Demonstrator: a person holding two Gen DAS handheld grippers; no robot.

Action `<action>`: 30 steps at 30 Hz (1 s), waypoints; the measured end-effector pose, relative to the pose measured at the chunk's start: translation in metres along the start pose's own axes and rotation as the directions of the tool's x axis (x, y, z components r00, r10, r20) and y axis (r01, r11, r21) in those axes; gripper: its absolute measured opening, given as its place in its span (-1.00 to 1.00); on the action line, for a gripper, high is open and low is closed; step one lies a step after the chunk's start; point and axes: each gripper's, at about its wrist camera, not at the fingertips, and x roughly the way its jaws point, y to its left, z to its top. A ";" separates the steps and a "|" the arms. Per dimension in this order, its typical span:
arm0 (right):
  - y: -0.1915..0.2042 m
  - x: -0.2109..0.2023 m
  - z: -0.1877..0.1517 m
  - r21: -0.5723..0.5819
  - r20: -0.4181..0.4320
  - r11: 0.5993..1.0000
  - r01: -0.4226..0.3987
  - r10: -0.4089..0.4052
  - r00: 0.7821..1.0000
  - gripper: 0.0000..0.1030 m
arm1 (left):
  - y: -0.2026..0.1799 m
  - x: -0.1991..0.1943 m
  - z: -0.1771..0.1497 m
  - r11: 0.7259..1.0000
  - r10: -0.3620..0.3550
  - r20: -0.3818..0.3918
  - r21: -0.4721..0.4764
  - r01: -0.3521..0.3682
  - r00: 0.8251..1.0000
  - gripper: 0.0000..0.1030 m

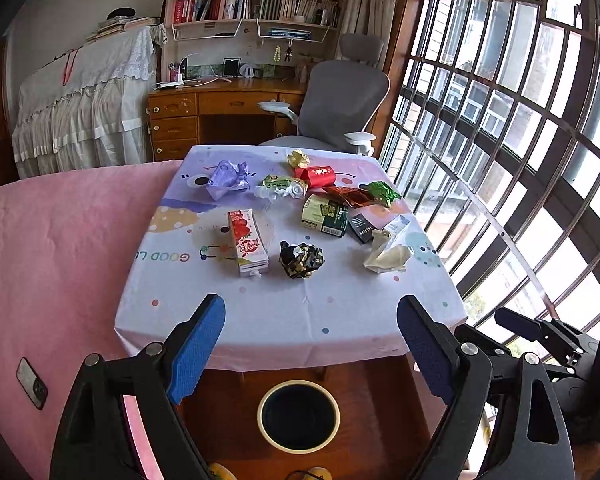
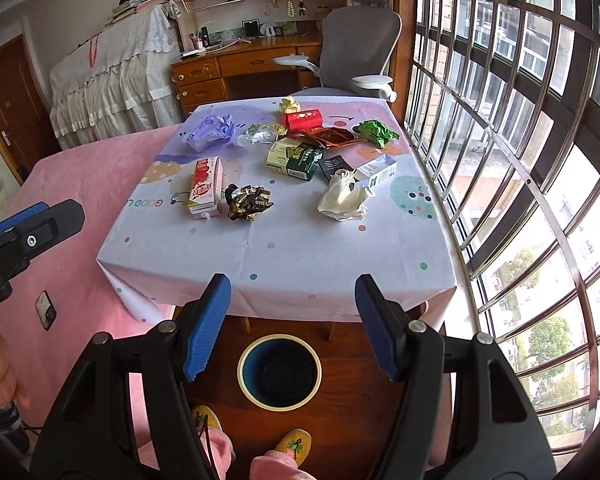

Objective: Collect trash

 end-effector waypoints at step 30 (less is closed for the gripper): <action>0.018 -0.033 -0.007 -0.004 0.055 0.999 0.041 -0.041 0.998 0.21 | 0.027 0.014 -0.014 0.983 0.182 -0.049 -0.017 -0.183 0.982 0.73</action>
